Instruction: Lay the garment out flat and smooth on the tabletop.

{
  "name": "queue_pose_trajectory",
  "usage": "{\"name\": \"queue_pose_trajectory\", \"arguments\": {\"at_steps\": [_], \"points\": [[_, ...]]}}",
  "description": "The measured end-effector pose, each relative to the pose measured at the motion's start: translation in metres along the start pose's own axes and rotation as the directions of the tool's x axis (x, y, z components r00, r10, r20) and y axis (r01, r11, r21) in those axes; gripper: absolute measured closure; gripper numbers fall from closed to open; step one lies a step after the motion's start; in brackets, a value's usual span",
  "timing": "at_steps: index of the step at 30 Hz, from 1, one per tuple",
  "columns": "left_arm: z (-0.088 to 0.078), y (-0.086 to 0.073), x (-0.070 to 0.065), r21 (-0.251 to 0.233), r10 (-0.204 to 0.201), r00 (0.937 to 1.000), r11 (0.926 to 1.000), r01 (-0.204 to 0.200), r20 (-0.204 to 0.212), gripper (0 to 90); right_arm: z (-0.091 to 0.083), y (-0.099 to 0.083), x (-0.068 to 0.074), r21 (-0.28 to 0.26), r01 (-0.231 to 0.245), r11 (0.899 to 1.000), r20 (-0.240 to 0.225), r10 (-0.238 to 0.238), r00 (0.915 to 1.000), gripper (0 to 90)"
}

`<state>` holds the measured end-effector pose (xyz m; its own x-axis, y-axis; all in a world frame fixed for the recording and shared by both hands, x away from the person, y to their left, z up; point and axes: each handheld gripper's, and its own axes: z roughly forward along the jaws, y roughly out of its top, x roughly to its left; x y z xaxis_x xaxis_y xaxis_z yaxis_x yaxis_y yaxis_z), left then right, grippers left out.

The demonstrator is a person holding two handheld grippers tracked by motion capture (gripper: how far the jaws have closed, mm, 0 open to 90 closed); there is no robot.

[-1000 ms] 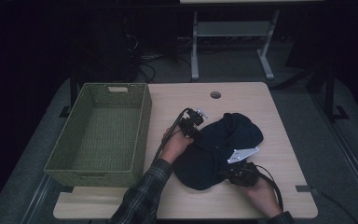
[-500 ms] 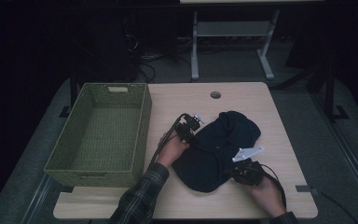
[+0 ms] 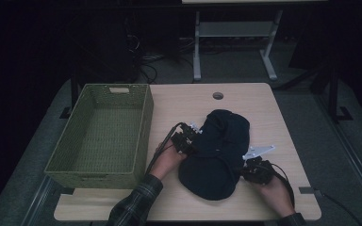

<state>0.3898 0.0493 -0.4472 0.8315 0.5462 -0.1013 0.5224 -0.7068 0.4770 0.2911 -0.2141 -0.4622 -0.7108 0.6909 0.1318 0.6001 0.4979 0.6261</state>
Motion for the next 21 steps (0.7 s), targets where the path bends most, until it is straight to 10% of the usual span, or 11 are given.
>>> {"name": "queue_pose_trajectory", "arguments": {"at_steps": [21], "points": [[-0.016,-0.042,-0.041,-0.012,0.037,0.9952,0.9993,-0.036,0.091,90.0,-0.01,-0.013,0.002,0.0,0.004,1.0,0.0,-0.004,1.0,89.9]]}}
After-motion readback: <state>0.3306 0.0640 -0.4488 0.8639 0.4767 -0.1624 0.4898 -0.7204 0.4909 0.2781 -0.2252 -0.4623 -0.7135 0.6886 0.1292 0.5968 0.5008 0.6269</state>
